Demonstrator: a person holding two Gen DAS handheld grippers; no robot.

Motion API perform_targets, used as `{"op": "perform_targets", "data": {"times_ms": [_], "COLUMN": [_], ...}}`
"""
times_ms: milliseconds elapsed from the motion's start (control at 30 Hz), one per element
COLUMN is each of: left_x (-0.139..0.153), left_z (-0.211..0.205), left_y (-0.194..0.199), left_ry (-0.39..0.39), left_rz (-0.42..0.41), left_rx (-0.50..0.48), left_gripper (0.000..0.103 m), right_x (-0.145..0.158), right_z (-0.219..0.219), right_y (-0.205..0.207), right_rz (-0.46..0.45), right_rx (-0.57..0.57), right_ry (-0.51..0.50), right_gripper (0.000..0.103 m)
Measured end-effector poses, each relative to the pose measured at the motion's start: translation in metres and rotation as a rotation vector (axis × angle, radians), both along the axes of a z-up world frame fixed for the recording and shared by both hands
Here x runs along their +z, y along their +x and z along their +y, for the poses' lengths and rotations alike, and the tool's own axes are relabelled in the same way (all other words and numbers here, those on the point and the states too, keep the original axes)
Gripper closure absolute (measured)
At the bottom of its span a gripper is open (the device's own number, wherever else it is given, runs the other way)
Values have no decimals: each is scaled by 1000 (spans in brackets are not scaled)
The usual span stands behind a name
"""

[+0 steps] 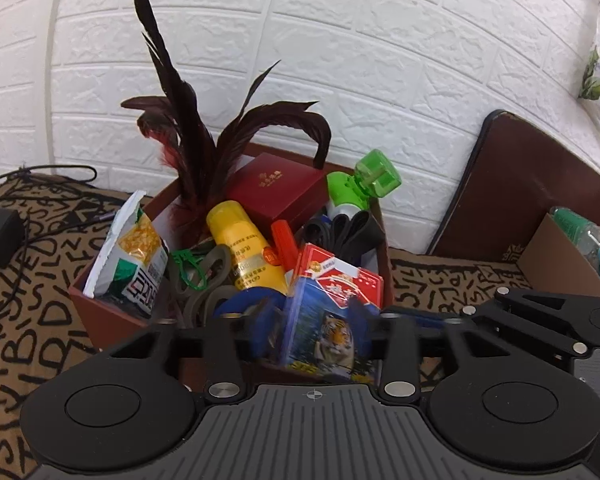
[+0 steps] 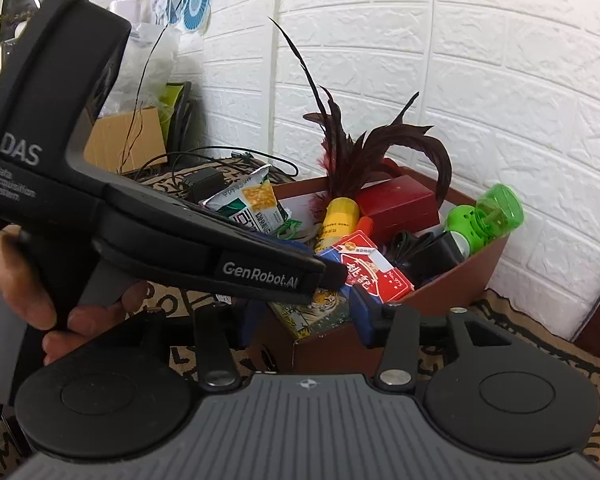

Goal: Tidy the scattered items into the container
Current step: 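Carry the card box with the right gripper into the brown box and open, then withdraw the right gripper from the box toward the red tube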

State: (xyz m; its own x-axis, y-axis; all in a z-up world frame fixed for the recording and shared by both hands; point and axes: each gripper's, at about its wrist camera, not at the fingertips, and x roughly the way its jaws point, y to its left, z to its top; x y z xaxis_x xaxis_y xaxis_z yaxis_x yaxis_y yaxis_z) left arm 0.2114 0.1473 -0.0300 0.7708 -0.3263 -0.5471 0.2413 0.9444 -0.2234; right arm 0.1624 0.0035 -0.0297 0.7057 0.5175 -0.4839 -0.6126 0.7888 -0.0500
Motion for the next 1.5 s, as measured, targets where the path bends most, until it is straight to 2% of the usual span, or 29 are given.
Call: {"op": "perform_targets", "data": {"times_ms": [33,67,100,167,267,500,700,967,1267,1500], "left_x": [2,5,8,15,22,16,-8,-42,-49,-59], "left_z": [0,0,-1,-5,-10,-29,-52,-79,-112,-123], "left_y": [-5,-12,-20,-36,-55,-93,-121,-138,-128,-98], "left_ry": [-16,-25,-18,12,20,-55,-118,-161,-131,-140], "left_rz": [-14,-38,-72,-141,-165,-116,-30,68,79,128], "left_rx": [-5,-3,12,33,27,-9,-21,2,-17,-4], "left_gripper": [18,7,1,0,0,0,0,0,0,0], "right_x": [1,3,5,9,14,11,-2,-26,-37,-44], "right_z": [-1,-4,-6,-12,-20,-44,-66,-102,-129,-143], "right_y": [-2,-6,-10,-18,-29,-61,-88,-109,-109,-85], "right_rz": [-7,-18,-33,-59,-73,-77,-44,21,-42,-32], "right_rx": [-3,-6,-9,-14,-28,-73,-112,-199,-240,-235], "right_ry": [1,8,17,23,29,24,23,28,-7,-1], "right_gripper": [34,18,10,7,2,0,0,0,0,3]}}
